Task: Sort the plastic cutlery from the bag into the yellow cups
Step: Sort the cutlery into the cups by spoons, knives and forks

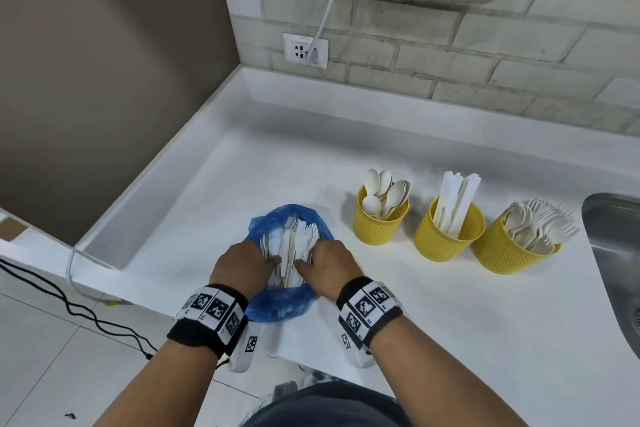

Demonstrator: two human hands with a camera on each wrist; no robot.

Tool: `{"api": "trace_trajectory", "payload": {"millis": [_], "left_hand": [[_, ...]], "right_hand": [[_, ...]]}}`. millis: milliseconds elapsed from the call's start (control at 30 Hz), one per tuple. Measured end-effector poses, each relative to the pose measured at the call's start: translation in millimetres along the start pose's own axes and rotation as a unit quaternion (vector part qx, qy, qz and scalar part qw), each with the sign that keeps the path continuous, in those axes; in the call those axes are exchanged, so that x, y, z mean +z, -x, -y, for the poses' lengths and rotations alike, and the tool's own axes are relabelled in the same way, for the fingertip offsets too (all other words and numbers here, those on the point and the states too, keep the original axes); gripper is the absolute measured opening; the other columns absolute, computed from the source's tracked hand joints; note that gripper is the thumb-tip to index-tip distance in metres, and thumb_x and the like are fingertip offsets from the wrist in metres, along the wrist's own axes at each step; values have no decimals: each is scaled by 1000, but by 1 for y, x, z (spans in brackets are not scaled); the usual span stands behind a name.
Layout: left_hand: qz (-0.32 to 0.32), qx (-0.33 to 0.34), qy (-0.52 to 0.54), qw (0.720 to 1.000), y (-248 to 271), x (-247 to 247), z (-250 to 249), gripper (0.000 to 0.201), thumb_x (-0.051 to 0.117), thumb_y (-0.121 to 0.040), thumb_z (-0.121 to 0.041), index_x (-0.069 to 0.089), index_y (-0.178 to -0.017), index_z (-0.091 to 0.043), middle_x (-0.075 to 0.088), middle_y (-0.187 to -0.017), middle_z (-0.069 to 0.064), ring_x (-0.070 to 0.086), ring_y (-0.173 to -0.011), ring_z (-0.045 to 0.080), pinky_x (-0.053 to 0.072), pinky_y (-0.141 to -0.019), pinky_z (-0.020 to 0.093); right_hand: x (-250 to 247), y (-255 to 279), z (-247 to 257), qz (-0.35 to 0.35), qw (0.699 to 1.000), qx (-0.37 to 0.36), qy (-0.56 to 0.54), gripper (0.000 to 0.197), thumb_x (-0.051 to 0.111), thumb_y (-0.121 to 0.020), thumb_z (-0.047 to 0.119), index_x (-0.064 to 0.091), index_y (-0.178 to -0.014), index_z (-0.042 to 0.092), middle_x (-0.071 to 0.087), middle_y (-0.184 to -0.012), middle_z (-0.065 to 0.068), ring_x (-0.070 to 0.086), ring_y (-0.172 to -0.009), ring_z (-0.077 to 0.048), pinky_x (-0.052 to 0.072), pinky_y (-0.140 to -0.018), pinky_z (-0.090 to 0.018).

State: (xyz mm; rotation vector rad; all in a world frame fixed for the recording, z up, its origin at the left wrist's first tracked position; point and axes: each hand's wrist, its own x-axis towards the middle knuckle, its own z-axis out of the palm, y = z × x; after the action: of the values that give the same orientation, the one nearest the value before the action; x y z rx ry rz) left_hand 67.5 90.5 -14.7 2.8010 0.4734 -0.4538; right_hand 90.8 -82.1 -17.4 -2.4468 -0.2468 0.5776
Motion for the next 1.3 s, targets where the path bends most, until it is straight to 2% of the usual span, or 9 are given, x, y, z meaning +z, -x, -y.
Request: {"api": "trace_trajectory", "payload": {"millis": [167,333,533,667,800,967,1100,1200,1300], "left_hand": [[9,-28,-2,1000,2,-5,-2,23,59,-93,-39,61,-102,-18,61,-84,-1,63,-80,19,49,-70,30],[17,-61,-23,998,3,-5,-2,55,66,-85,-57,57,-124,-19,53,-115,8,61,-104,27,48,-79,34],[37,-39,2,999,-1,-5,-11,29,62,-87,-46,65,-92,-18,67,-89,2,63,-76,17,48,-66,29],[51,-38,91,994,0,-9,-7,28,66,-87,-38,57,-71,-17,60,-69,0,58,-64,13,39,-55,26],[46,-39,153,986,2,-9,-1,32,69,-84,-37,56,-66,-13,58,-63,0,57,-60,15,38,-52,27],[38,-32,208,977,6,-10,-7,33,70,-84,-34,54,-64,-14,56,-61,0,54,-59,15,37,-52,27],[36,-9,244,969,8,-16,-12,21,68,-85,-21,56,-68,-17,58,-66,-2,54,-61,11,35,-51,23],[50,1,291,955,8,-18,-10,9,66,-84,-14,61,-76,-14,62,-69,-2,56,-62,9,38,-53,21],[90,7,296,951,9,-16,-10,2,69,-83,-16,68,-82,-16,66,-73,-3,60,-66,10,40,-56,21]], "right_hand": [[-2,-1,-3,-18,998,15,-53,39,68,-90,25,41,-61,21,48,-61,4,49,-58,-15,29,-49,-22],[-3,2,0,8,994,27,-101,37,66,-88,31,54,-57,14,57,-49,-4,57,-45,-21,55,-52,-33],[3,-3,11,7,996,14,-87,39,74,-89,38,52,-61,22,55,-58,5,56,-58,-14,40,-52,-24],[3,-5,12,-6,990,42,-134,32,73,-83,27,58,-58,15,57,-47,4,60,-56,-21,57,-63,-39],[2,-6,9,-15,987,57,-146,31,72,-83,27,56,-58,17,59,-51,1,61,-56,-23,61,-65,-42],[3,-11,11,-3,990,35,-135,17,78,-83,31,67,-76,21,66,-71,3,67,-74,-19,48,-61,-23],[4,-13,15,-16,982,59,-176,16,77,-79,25,74,-92,16,74,-87,-2,71,-85,-24,56,-70,-30],[1,-12,15,-23,979,70,-192,12,74,-81,26,67,-77,18,72,-78,-2,69,-71,-24,59,-69,-36],[-3,-11,18,4,980,74,-187,18,69,-87,23,61,-72,17,67,-67,-3,63,-49,-23,56,-50,-33]]}}
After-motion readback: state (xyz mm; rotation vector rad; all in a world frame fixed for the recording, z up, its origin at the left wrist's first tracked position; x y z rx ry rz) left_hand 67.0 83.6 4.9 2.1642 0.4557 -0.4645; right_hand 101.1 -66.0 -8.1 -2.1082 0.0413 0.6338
